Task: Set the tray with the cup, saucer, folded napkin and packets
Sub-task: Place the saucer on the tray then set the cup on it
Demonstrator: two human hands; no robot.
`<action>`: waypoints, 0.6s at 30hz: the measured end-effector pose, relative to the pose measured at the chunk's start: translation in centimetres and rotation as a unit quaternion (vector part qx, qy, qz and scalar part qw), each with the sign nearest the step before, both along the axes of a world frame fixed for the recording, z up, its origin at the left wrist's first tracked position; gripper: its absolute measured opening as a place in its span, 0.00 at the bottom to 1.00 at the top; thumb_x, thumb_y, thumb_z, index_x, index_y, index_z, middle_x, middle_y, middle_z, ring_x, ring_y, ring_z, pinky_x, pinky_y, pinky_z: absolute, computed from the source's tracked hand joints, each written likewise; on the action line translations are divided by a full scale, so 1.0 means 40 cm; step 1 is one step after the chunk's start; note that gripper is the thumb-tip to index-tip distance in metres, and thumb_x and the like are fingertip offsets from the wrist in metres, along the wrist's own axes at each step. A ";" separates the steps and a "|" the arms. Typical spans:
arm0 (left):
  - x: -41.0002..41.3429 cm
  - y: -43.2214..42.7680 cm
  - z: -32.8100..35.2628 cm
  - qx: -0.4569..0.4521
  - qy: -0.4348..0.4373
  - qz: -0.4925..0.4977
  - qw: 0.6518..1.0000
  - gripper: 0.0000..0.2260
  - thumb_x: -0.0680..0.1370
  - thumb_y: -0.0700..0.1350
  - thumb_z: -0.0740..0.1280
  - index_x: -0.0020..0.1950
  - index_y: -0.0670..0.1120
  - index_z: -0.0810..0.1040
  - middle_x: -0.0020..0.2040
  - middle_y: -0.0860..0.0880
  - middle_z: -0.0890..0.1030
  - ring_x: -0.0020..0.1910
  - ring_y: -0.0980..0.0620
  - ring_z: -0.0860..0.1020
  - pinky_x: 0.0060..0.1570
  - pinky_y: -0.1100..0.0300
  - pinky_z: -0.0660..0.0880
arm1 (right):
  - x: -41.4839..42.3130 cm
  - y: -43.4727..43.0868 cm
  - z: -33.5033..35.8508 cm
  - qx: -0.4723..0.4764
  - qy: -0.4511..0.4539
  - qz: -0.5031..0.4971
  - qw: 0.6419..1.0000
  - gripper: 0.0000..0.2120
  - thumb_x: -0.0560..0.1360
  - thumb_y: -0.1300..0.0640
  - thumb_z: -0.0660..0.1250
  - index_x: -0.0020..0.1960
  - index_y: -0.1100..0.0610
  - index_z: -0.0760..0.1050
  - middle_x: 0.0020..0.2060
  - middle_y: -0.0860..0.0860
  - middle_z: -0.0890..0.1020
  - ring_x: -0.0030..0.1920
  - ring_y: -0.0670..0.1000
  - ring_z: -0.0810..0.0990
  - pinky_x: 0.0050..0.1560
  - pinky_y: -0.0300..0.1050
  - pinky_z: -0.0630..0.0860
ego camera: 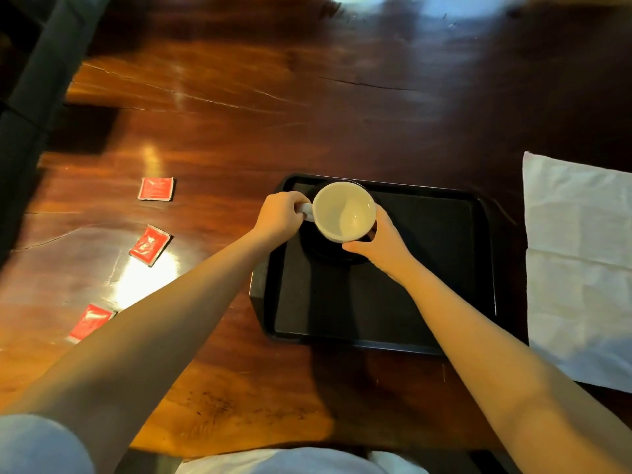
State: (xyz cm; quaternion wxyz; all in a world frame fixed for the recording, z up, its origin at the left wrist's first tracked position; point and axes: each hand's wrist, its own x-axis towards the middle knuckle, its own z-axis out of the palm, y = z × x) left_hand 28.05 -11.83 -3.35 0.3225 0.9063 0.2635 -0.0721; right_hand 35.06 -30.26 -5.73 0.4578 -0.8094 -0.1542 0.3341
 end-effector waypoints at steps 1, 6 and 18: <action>0.002 -0.001 0.000 0.000 0.002 -0.001 1.000 0.11 0.75 0.35 0.63 0.54 0.43 0.81 0.51 0.45 0.83 0.50 0.47 0.78 0.44 0.60 0.68 | 0.001 -0.001 -0.002 -0.001 -0.003 0.000 1.000 0.42 0.64 0.63 0.77 0.72 0.53 0.58 0.69 0.53 0.65 0.68 0.51 0.64 0.63 0.46 0.65; 0.003 -0.003 0.011 0.004 0.005 -0.014 1.000 0.11 0.75 0.35 0.64 0.55 0.42 0.81 0.52 0.45 0.83 0.51 0.48 0.78 0.46 0.62 0.69 | 0.005 -0.005 -0.007 -0.007 -0.009 0.006 1.000 0.43 0.64 0.62 0.77 0.72 0.54 0.57 0.69 0.53 0.65 0.68 0.51 0.64 0.65 0.49 0.66; 0.012 -0.009 0.068 0.000 0.066 -0.068 0.996 0.14 0.75 0.38 0.65 0.61 0.42 0.77 0.58 0.44 0.79 0.56 0.47 0.77 0.51 0.59 0.71 | 0.061 -0.051 0.049 -0.049 0.065 0.071 0.994 0.39 0.68 0.65 0.73 0.73 0.56 0.57 0.70 0.55 0.67 0.69 0.54 0.67 0.66 0.50 0.67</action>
